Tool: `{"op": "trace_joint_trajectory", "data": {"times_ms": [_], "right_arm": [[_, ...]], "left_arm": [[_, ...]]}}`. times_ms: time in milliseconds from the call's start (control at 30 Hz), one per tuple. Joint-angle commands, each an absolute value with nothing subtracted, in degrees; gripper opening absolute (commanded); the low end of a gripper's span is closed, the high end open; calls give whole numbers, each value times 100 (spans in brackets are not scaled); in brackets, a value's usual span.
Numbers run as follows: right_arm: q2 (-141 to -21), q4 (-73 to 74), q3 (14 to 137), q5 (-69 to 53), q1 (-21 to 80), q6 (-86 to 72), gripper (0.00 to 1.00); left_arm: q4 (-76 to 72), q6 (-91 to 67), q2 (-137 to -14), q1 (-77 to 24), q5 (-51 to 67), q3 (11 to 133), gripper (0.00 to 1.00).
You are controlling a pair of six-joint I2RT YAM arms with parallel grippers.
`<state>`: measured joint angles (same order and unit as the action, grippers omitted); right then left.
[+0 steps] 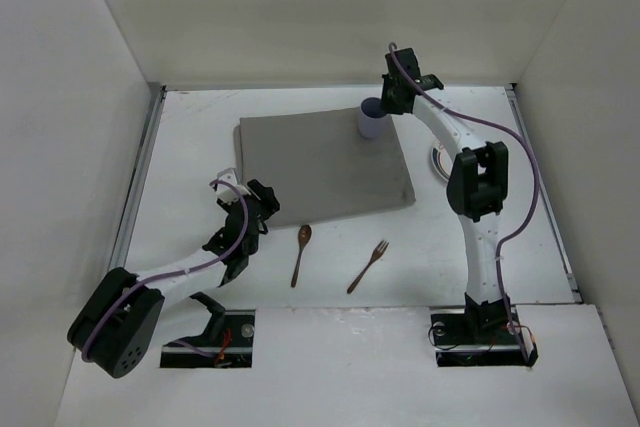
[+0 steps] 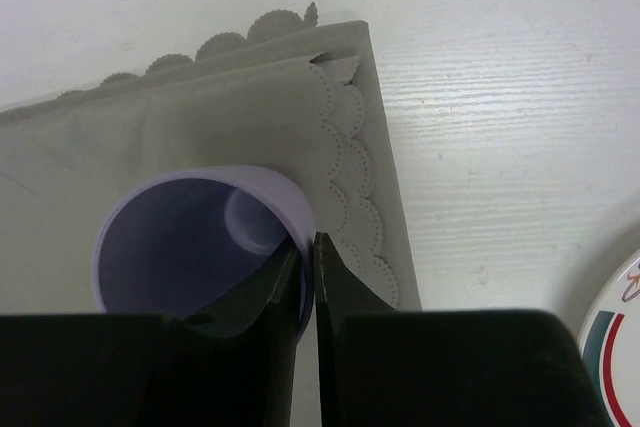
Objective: Set the dinner table for one person
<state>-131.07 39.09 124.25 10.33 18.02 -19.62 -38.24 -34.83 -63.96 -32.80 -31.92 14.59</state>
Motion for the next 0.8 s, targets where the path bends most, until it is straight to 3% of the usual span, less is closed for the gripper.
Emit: {"op": "trace_joint_trajectory", "data": {"times_ms": [0,200,367,533,633,767], "right_arm": [[-13219,3990,12692,1055,1832,-1863,16],[-13219,3920,12621,1019,1832,-1890,19],[-12772,3657,12551,1055,1832,-1951,49],[-11780,3095,11894,1037,1832,-2100,63],[-10806,2481,10868,1142,1745,-2372,64],[-9127,945,8120,1555,1193,-3389,61]], "left_arm": [[-4166,-3480,-6372,-3353,-3243,1564,54],[-4175,-3489,-6311,-3326,-3243,1538,54],[-4175,-3498,-6381,-3317,-3234,1547,54],[-4175,-3498,-6398,-3327,-3252,1556,54],[-4175,-3507,-6364,-3362,-3234,1556,54],[-4219,-3507,-6425,-3379,-3235,1556,54]]}}
